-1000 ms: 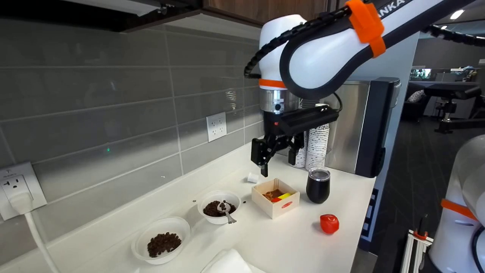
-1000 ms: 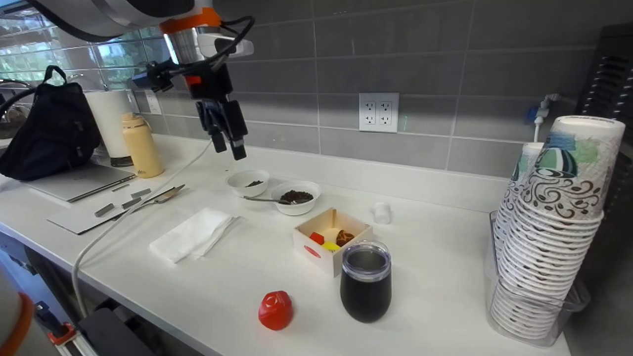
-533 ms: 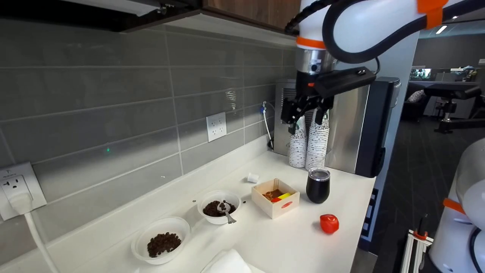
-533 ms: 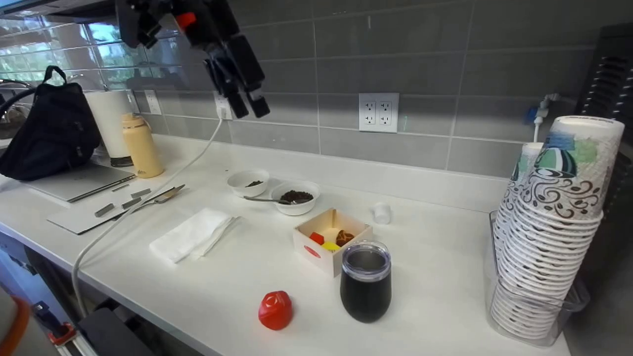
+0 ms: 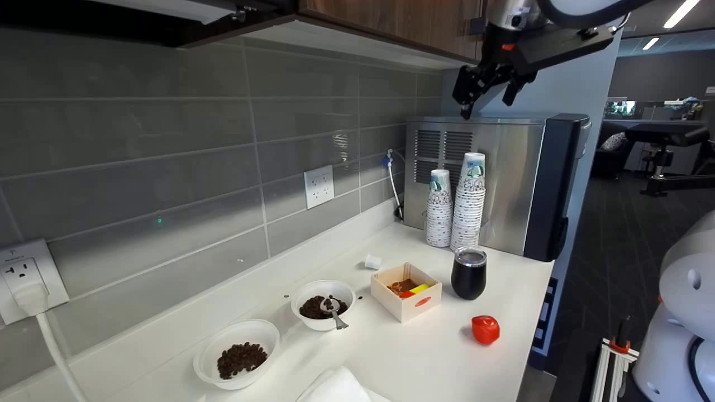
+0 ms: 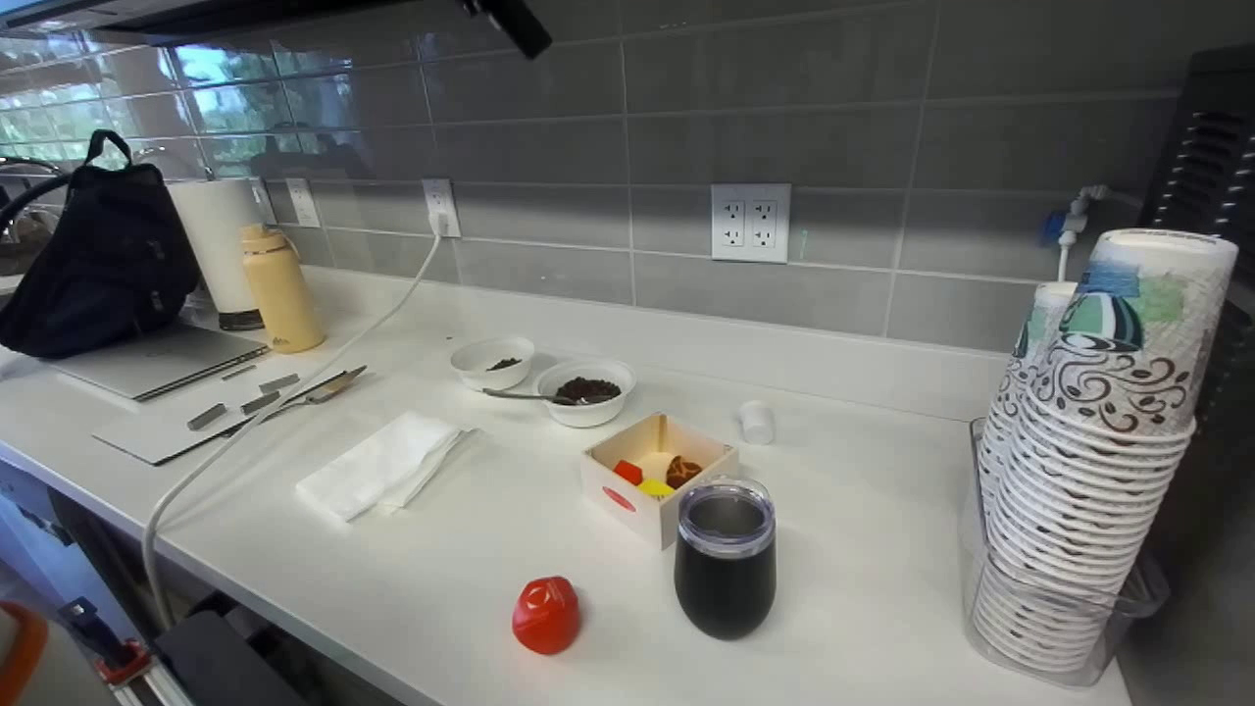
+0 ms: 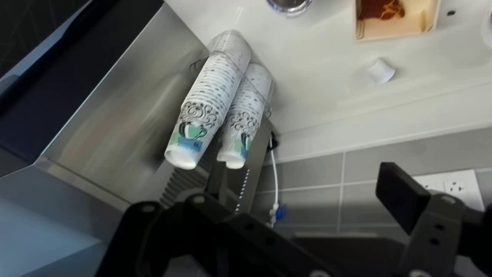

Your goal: Open and close the cabinet

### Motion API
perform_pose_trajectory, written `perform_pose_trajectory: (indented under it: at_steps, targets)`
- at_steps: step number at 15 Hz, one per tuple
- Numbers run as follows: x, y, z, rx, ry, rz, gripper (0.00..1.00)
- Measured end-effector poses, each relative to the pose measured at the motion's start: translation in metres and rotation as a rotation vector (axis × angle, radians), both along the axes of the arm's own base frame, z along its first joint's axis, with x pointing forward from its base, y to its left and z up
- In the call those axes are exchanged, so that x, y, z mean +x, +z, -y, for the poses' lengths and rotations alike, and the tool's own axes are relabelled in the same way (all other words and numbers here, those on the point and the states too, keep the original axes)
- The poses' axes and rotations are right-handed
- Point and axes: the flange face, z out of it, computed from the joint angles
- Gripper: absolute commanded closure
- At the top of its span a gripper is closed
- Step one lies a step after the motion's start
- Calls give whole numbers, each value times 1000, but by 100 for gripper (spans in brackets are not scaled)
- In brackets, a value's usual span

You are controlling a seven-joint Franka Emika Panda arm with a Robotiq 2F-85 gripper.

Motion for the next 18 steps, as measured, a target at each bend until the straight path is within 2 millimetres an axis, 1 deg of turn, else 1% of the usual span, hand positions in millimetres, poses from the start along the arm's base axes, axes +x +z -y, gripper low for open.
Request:
perform_pose_trajectory:
  at_steps: [5, 8, 12, 15, 18]
  targets:
    - [-20, 65, 30, -61, -67, 166, 0]
    - [-29, 99, 44, -101, -91, 268, 0]
    - [-37, 141, 58, -168, -89, 432, 0]
    - [-35, 161, 72, -205, -79, 536, 0]
    - [-26, 169, 94, -235, -82, 602, 0]
